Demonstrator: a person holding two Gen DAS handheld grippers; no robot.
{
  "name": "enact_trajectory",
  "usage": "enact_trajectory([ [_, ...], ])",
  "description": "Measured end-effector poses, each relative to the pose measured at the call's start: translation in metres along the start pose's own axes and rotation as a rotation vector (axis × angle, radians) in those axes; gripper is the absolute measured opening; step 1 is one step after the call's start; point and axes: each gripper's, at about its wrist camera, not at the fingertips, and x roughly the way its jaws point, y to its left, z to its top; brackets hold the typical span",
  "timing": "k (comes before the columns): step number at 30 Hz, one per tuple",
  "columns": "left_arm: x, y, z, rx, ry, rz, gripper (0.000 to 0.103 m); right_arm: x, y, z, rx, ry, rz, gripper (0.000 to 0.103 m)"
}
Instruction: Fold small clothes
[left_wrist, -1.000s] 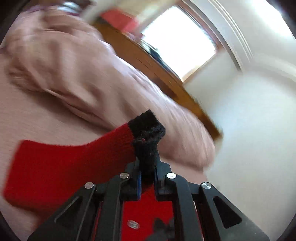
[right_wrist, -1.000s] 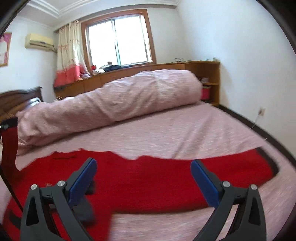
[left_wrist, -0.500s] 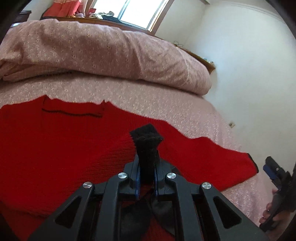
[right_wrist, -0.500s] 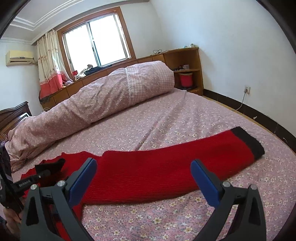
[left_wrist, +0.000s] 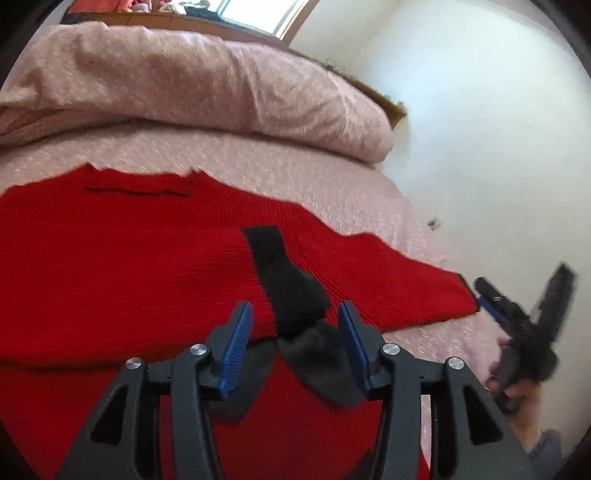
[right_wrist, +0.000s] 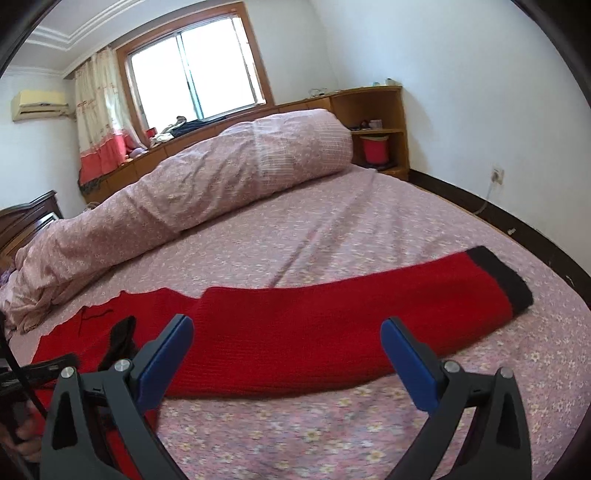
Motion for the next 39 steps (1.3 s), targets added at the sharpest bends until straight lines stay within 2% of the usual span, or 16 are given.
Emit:
enact_trajectory([
  [4, -0.045, 0.035, 0.008, -0.007, -0.056, 0.108, 0.047, -0.002, -0.042, -0.003, 0.131, 0.011, -0.014, 0.103],
  [6, -0.066, 0.067, 0.016, 0.000, -0.081, 0.234, 0.049, -0.005, -0.065, -0.009, 0.221, 0.014, -0.029, 0.103],
  [8, -0.085, 0.108, 0.024, -0.008, -0.103, 0.420, 0.050, -0.007, -0.082, -0.014, 0.307, 0.019, -0.015, 0.103],
  [9, -0.092, 0.133, 0.028, -0.031, -0.101, 0.514, 0.054, -0.008, -0.089, -0.017, 0.342, 0.025, -0.003, 0.103],
  [12, -0.099, 0.190, 0.027, -0.124, -0.030, 0.691, 0.056, -0.003, -0.097, -0.020, 0.397, 0.071, 0.032, 0.103],
  [13, -0.101, 0.205, 0.023, -0.163, -0.011, 0.700, 0.056, -0.001, -0.095, -0.021, 0.386, 0.079, 0.027, 0.103],
  [15, -0.103, 0.226, 0.012, -0.228, 0.004, 0.627, 0.056, 0.003, -0.086, -0.020, 0.340, 0.097, 0.016, 0.103],
  [17, -0.102, 0.230, 0.006, -0.225, -0.023, 0.595, 0.051, 0.007, -0.075, -0.019, 0.291, 0.103, 0.014, 0.103],
  [19, -0.100, 0.227, 0.004, -0.205, -0.057, 0.582, 0.011, 0.011, -0.062, -0.018, 0.236, 0.113, 0.016, 0.103],
  [21, -0.095, 0.223, 0.004, -0.185, -0.072, 0.626, 0.001, 0.014, -0.052, -0.018, 0.190, 0.123, 0.014, 0.103],
  [24, -0.091, 0.225, 0.002, -0.171, -0.078, 0.680, 0.000, 0.019, -0.040, -0.019, 0.119, 0.142, 0.002, 0.103],
  [26, -0.092, 0.244, 0.001, -0.243, -0.075, 0.704, 0.000, 0.018, -0.038, -0.019, 0.092, 0.149, -0.009, 0.103],
  [28, -0.099, 0.259, -0.002, -0.327, -0.093, 0.653, 0.000, 0.018, -0.036, -0.020, 0.078, 0.150, -0.016, 0.103],
  [34, -0.116, 0.256, -0.005, -0.358, -0.145, 0.527, 0.000, 0.014, -0.050, -0.017, 0.123, 0.143, -0.024, 0.103],
  [36, -0.126, 0.248, -0.008, -0.346, -0.169, 0.515, 0.000, 0.010, -0.058, -0.016, 0.133, 0.131, -0.032, 0.103],
  [39, -0.131, 0.223, -0.005, -0.271, -0.209, 0.450, 0.004, 0.007, -0.071, -0.014, 0.167, 0.122, -0.044, 0.103],
])
